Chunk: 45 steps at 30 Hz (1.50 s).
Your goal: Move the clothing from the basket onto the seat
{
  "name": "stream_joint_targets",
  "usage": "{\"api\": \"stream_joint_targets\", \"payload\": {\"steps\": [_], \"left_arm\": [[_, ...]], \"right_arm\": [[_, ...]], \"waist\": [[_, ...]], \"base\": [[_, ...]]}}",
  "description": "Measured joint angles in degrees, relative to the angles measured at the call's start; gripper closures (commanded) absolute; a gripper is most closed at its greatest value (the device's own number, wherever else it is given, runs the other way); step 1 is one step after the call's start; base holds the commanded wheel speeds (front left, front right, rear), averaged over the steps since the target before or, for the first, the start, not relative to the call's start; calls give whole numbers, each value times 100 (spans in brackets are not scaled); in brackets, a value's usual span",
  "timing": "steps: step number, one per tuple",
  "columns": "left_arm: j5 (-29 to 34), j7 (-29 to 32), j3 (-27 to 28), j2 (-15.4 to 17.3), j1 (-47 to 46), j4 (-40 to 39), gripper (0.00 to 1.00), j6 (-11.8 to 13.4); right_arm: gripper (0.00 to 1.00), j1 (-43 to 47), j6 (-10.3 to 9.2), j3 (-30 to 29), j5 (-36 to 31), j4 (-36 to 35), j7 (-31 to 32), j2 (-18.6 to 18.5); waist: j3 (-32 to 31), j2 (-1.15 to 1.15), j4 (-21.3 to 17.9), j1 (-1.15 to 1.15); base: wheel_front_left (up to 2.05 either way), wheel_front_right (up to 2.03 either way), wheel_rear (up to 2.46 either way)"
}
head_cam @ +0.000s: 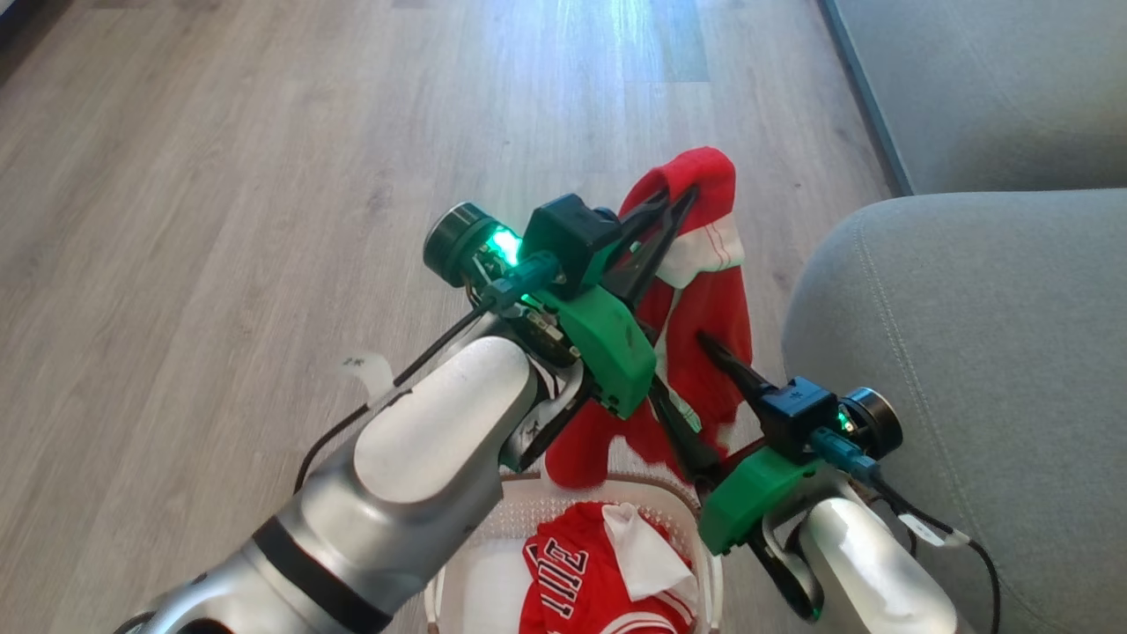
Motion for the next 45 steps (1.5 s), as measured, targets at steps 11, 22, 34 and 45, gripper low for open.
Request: {"api": "stream_joint_targets", "payload": {"steps": [11,22,34,45], "left_arm": [[-148,48,-197,-23,-1,-142,100,46],[-231,-10,-203,-14,0,-23,100,155],[-561,-448,66,163,307,408,0,249],[-700,-748,203,165,636,731,0,238]], "right_arm": [[0,-75,0,-338,-163,634,0,-9],[100,-403,0,-343,-88,803,7,-9],[100,-581,0,-877,-364,516,7,-9],[100,-667,0,-1944,-1016,54,8,-11]], "waist": [[-2,0,228,0],[34,0,184,0],[209,0,-304,0],[426,0,-1093,1]], "base": [[0,0,0],[0,0,0],[0,0,0],[0,0,0]]}}
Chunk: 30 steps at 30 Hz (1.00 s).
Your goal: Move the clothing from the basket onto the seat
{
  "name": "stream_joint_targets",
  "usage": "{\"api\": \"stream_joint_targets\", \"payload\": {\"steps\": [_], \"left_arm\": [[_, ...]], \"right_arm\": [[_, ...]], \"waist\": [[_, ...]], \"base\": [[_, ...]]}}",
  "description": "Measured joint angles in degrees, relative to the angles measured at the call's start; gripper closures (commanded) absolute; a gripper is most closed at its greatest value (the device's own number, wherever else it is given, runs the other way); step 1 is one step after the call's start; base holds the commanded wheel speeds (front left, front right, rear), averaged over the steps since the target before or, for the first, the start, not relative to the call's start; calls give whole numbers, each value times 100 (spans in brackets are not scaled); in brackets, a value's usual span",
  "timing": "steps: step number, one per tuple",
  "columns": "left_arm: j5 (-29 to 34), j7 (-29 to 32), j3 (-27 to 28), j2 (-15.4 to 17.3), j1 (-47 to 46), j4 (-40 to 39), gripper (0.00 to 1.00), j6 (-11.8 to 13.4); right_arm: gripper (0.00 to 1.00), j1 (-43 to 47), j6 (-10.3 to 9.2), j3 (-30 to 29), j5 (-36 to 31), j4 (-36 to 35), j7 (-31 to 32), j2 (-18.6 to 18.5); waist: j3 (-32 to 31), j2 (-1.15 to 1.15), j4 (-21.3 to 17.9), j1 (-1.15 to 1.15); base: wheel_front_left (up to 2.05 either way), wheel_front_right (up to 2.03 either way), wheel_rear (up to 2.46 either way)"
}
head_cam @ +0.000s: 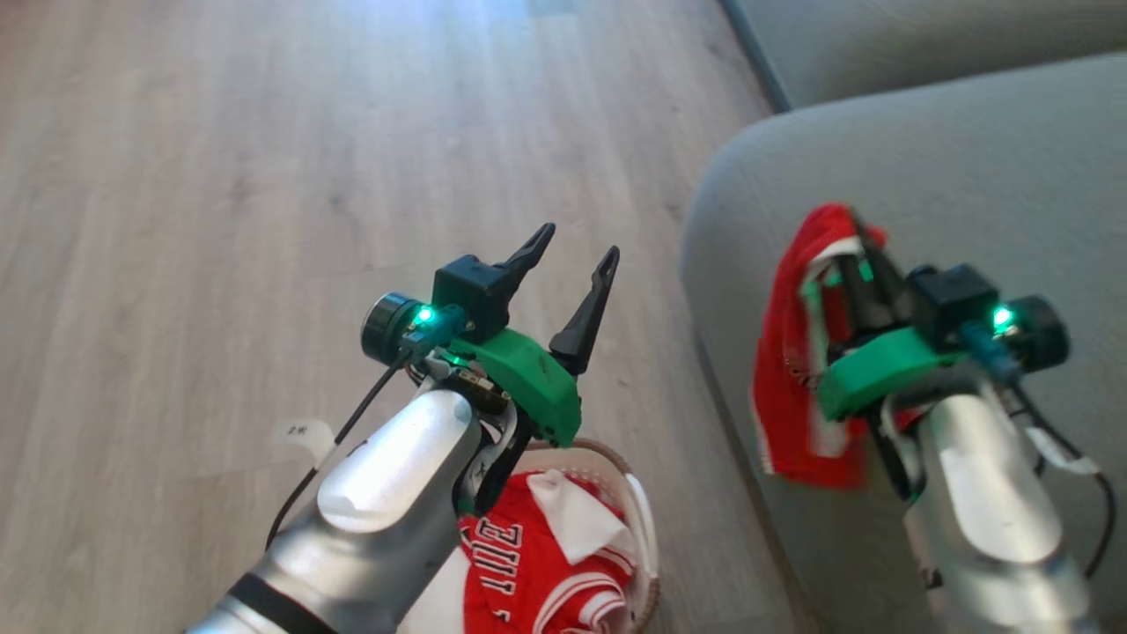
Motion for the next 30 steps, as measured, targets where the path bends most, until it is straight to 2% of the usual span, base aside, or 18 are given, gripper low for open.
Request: {"api": "stream_joint_targets", "payload": {"steps": [8,19,25,30], "left_arm": [[5,-93,13,-69,78,91,0,-60],[159,-94,9,-166,78,163,0,-153],[265,-94,11,-181,76,162,0,-199],[307,-94,21,-193,68,108,0,-200]], "right_arm": [[100,-54,0,-411,-207,-353,0,-97],[100,-52,0,-449,-189,-665,0,-116],[100,-92,0,-442,-83,-633,0,-104],[100,-645,0,-281,34,-301,0,-116]], "waist": [[215,0,-670,0],[674,0,-1636,0],[915,0,-1818,0],[1021,0,-1683,0]], "base": [[0,0,0],[0,0,0],[0,0,0],[0,0,0]]}}
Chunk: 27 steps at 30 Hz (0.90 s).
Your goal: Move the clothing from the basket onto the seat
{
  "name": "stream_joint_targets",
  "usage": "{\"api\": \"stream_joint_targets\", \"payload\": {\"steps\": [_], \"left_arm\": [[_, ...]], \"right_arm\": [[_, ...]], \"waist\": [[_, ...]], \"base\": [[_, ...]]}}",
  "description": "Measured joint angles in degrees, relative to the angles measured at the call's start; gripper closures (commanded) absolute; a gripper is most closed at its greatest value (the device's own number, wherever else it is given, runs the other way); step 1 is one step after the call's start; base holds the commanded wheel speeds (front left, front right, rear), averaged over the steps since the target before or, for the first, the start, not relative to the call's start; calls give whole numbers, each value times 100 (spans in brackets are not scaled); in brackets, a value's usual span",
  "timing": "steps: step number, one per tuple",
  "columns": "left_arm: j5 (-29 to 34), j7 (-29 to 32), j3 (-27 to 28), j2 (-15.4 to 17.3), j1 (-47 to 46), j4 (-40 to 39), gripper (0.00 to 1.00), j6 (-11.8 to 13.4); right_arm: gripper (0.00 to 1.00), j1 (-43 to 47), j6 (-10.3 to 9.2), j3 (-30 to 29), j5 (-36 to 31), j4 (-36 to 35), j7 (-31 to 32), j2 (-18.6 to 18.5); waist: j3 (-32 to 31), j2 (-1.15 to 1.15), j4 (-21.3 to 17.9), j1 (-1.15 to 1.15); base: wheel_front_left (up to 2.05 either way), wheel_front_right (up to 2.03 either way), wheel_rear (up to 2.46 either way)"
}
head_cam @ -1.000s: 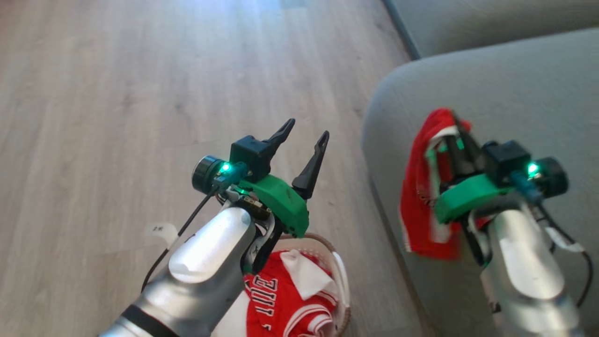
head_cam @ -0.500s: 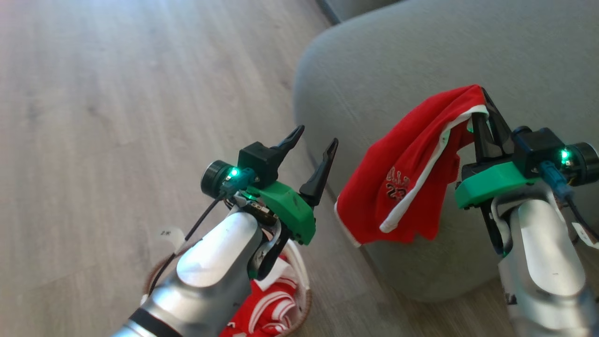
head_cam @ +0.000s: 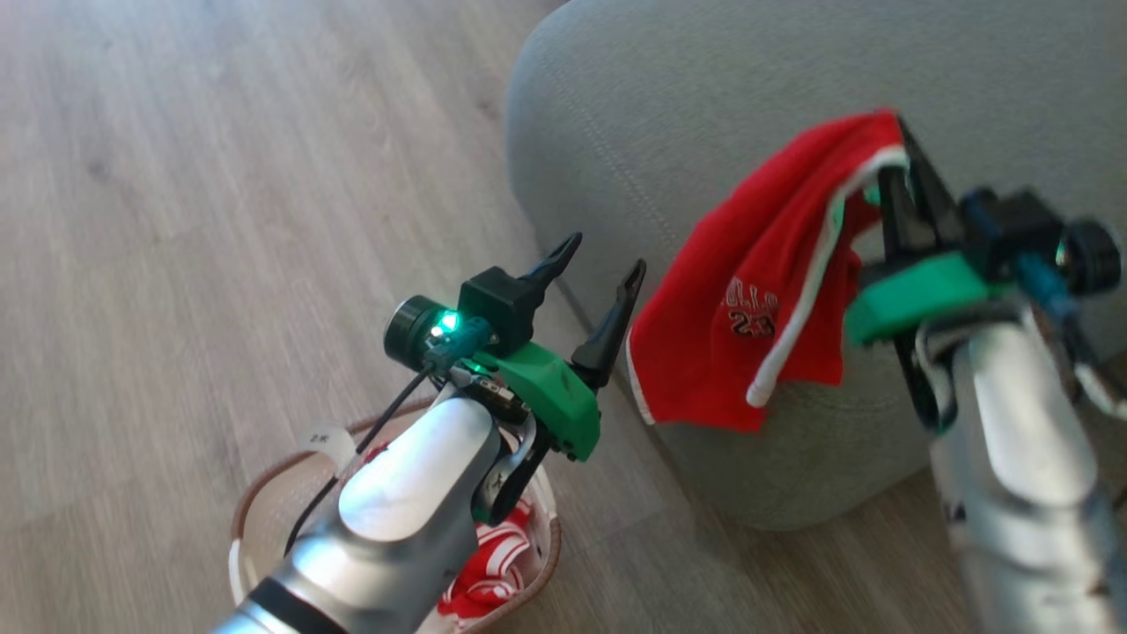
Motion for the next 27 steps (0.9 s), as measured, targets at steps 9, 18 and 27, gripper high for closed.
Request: {"api": "stream_joint_targets", "payload": {"steps": [9,18,27], "left_arm": [[309,-5,-21,-4,-181,-191,0,5],[500,-5,-3,87,-537,-482,0,85],[679,80,-20,220,-849,-887,0,215]], "right_arm": [[100,-1820,0,-158,302,762,-1,-699],[100,-3643,0,-648,365,1680,-1,-1351],[100,-4837,0,-1479,-365,2402,-3,-1963]], "waist": [[441,0,567,0],[1165,0,1018,1],[1944,0,1468,1]], "base": [[0,0,0],[0,0,0],[0,0,0]]}}
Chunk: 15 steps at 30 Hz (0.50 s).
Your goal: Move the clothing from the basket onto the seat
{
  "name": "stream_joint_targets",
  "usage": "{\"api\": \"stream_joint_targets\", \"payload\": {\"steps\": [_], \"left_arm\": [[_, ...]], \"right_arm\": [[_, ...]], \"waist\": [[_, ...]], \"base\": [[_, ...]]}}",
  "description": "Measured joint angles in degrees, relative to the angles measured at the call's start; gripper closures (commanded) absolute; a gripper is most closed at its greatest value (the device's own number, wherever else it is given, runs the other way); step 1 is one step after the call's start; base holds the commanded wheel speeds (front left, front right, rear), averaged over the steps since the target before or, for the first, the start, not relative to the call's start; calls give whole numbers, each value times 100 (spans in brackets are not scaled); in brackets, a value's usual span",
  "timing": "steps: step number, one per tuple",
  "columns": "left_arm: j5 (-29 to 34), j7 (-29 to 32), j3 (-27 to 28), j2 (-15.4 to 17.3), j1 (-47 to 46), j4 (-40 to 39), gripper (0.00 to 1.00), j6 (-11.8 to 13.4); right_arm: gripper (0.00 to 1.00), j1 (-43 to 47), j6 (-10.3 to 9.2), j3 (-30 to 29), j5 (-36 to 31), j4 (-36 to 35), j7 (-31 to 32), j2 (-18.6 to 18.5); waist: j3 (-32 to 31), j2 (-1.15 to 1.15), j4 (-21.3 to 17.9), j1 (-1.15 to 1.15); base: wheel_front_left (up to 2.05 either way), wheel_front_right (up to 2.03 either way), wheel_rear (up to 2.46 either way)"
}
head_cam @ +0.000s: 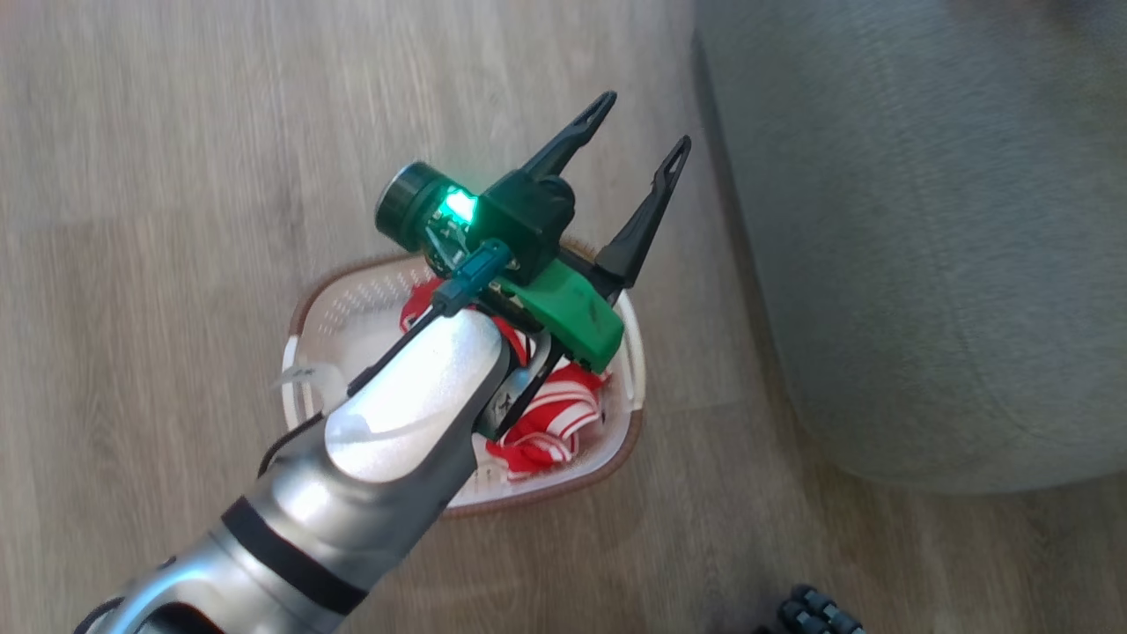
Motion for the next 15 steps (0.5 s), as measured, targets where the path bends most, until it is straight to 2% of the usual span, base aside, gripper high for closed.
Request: {"api": "stream_joint_targets", "payload": {"steps": [10,15], "left_arm": [[144,111,-16,145,-239,-332,0,103],[179,176,-44,208,-238,-358,0,144]], "right_arm": [[100,575,0,-1129,-969,768,-3,76],[100,1067,0,-1475,-1443,939,-3,388]], "waist": [[642,0,329,0],[794,0,353,-1]], "base": [[0,0,0],[0,0,0]]}}
